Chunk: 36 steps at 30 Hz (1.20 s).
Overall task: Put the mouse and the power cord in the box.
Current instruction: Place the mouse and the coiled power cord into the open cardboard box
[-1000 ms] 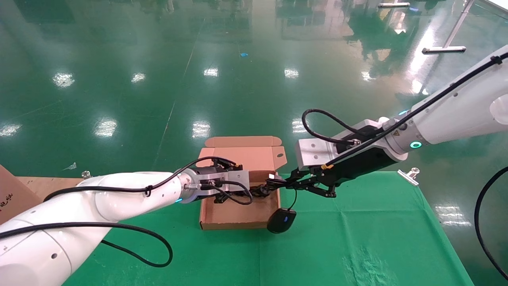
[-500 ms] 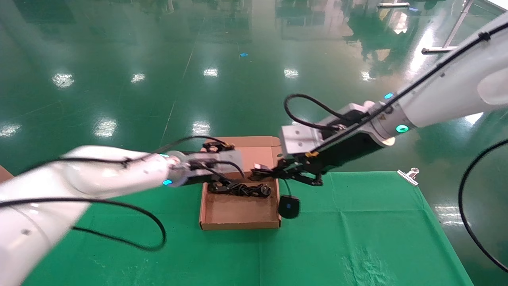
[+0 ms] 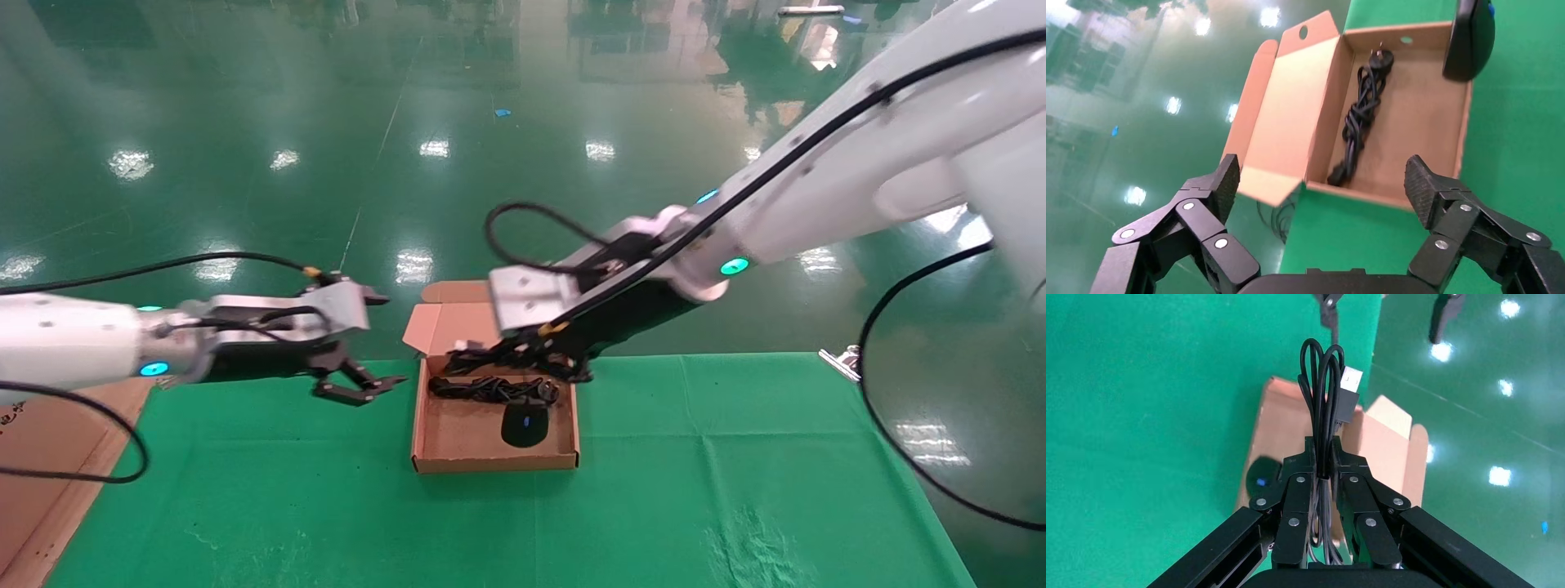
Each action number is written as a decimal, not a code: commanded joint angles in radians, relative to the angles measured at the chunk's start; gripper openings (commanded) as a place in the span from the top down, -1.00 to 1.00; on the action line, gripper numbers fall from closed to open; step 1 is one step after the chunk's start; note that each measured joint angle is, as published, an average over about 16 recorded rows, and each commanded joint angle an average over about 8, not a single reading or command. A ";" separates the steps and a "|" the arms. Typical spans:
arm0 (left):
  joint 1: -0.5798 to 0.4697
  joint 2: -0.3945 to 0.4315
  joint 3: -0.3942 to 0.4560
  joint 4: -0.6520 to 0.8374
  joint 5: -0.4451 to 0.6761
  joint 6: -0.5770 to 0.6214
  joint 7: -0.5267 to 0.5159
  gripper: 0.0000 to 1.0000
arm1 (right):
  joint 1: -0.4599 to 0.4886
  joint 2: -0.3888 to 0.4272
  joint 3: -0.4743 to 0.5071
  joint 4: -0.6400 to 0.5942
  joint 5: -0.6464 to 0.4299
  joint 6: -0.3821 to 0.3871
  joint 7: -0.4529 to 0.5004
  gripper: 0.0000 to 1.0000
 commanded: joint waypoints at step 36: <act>0.038 -0.071 -0.070 0.274 -0.114 0.164 0.197 -1.00 | -0.214 0.002 -0.540 0.185 0.152 0.672 0.143 -0.45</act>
